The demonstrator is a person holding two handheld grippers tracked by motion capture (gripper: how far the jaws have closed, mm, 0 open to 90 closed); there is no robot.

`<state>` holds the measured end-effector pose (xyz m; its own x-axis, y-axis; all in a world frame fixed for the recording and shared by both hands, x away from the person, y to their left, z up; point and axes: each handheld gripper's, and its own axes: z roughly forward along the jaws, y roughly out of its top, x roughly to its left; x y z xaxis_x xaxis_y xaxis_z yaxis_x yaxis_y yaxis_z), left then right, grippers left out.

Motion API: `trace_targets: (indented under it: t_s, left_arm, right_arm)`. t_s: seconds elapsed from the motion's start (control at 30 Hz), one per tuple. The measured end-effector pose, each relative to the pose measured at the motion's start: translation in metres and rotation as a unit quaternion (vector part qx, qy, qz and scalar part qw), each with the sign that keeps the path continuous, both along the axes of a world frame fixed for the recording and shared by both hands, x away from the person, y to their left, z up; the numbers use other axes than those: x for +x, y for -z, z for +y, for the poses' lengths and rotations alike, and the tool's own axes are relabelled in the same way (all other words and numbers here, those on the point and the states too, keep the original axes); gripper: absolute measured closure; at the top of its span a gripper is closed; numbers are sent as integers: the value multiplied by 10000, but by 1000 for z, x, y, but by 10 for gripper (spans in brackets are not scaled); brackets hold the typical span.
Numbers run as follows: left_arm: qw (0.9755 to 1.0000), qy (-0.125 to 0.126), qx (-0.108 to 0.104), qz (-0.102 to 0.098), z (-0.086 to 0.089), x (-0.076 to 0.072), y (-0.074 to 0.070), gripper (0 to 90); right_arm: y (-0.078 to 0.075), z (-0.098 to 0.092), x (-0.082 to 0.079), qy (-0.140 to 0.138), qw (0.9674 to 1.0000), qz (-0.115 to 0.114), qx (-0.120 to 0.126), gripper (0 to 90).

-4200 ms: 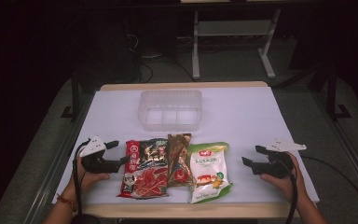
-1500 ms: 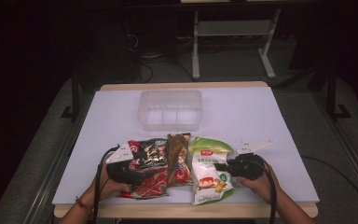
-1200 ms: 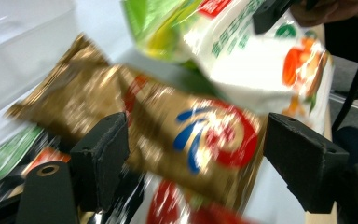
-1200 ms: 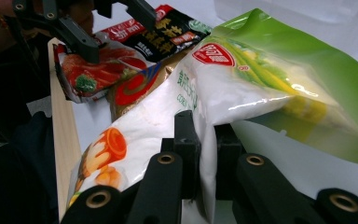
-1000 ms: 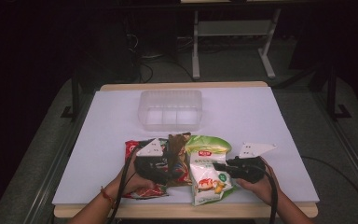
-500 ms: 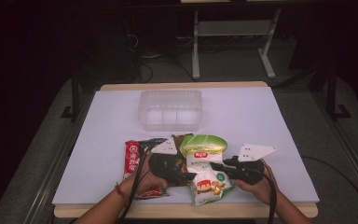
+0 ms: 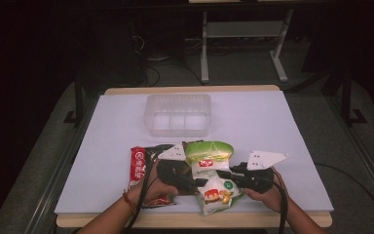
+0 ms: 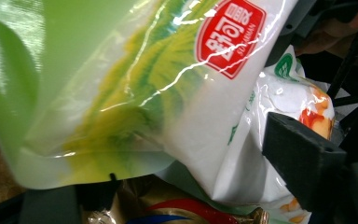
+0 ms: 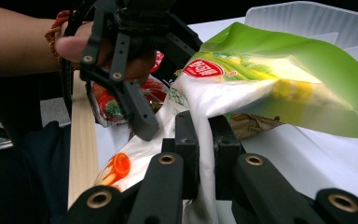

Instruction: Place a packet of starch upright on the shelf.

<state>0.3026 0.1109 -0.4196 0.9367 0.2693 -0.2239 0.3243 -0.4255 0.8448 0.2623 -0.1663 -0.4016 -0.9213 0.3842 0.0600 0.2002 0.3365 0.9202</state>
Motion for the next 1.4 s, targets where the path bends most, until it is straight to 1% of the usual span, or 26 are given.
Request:
trace_targets:
  t_s: [0.07, 0.13, 0.2, 0.27, 0.33, 0.4, 0.47, 0.53, 0.57, 0.67, 0.7, 0.73, 0.77, 0.8, 0.9, 0.97, 1.07, 1.1, 1.13, 1.17, 1.2, 1.23, 1.27, 1.3, 1.37, 1.4]
  left_arm:
    - [10000, 5, -55, -10, 1, 0, -1, 304]
    - [9999, -21, -129, 50, 2, 0, -3, 357]
    - [9999, -25, -158, 41, 2, 0, -4, 370]
    - [9997, -40, -244, 13, 2, -2, -6, 376]
    - [9995, -39, -311, 28, -1, -4, -8, 380]
    - [9994, -22, -346, -15, -4, -5, -11, 380]
    - [9994, 13, -341, 20, -6, -5, -12, 384]
    - [9990, 54, -419, 108, -4, -3, -12, 448]
    - [9989, 48, -446, 110, -4, -3, -12, 484]
    - [9989, -11, -473, 13, -3, -6, -15, 579]
    - [9986, -6, -525, -27, -3, -7, -16, 618]
    - [9985, 23, -542, -38, -3, -8, -16, 683]
    - [9985, 23, -545, -76, -4, -10, -17, 707]
    - [9986, 26, -518, -140, -5, -11, -17, 729]
    - [9981, 36, -571, -219, -7, -15, -17, 772]
    - [9979, -11, -605, -211, -7, -15, -16, 785]
    - [9977, -30, -661, -150, -7, -14, -16, 789]
    - [9977, -42, -667, -124, -6, -14, -16, 793]
    - [9976, -77, -677, -83, -6, -13, -15, 793]
    - [9976, -113, -683, -52, -5, -12, -15, 795]
    - [9975, -114, -700, -53, -4, -12, -15, 797]
    - [9972, -107, -741, -42, -4, -12, -15, 797]
    - [9970, -120, -758, -59, -4, -14, -16, 802]
    - [9970, -117, -763, -97, -5, -15, -17, 802]
    - [9966, -134, -805, -133, -6, -18, -20, 805]
    - [9963, -147, -837, -143, -6, -19, -22, 808]
  right_arm:
    - [-1, 1, -1, -21, 10000, -60, -15, 835]
    - [-3, 1, -2, -43, 9999, -103, -27, 834]
    - [-5, 1, -3, -63, 9999, -140, -26, 834]
    - [-6, 1, -4, -74, 9999, -155, -12, 834]
    - [-10, -1, -7, -123, 9997, -220, 56, 835]
    - [-12, -1, -8, -131, 9996, -237, 64, 835]
    - [-13, -2, -9, -137, 9995, -262, 72, 834]
    - [-13, -4, -9, -105, 9996, -243, 81, 833]
    - [-13, -4, -9, -82, 9996, -245, 74, 832]
    - [-13, -6, -7, 30, 9997, -221, 62, 819]
    - [-13, -7, -7, 89, 9997, -210, 50, 807]
    - [-13, -8, -5, 123, 9998, -169, 40, 763]
    - [-13, -8, -5, 155, 9998, -140, 29, 743]
    - [-13, -9, -4, 191, 9997, -138, -9, 725]
    - [-13, -12, -4, 207, 9997, -96, -76, 667]
    - [-12, -17, -2, 250, 9997, 12, -25, 584]
    - [-6, -22, 4, 321, 9992, 122, -213, 470]
    - [2, -27, 10, 383, 9979, 211, -469, 382]
    - [2, -27, 10, 383, 9979, 211, -469, 382]
    - [5, -31, 12, 390, 9977, 266, -481, 382]
    - [7, -34, 14, 331, 9976, 310, -523, 377]
    - [9, -37, 15, 224, 9973, 348, -602, 353]
    - [13, -43, 18, 46, 9972, 412, -622, 339]
    - [13, -43, 18, 46, 9972, 412, -622, 339]
    - [15, -49, 20, -42, 9977, 469, -491, 332]
    - [15, -51, 19, -111, 9979, 445, -466, 341]
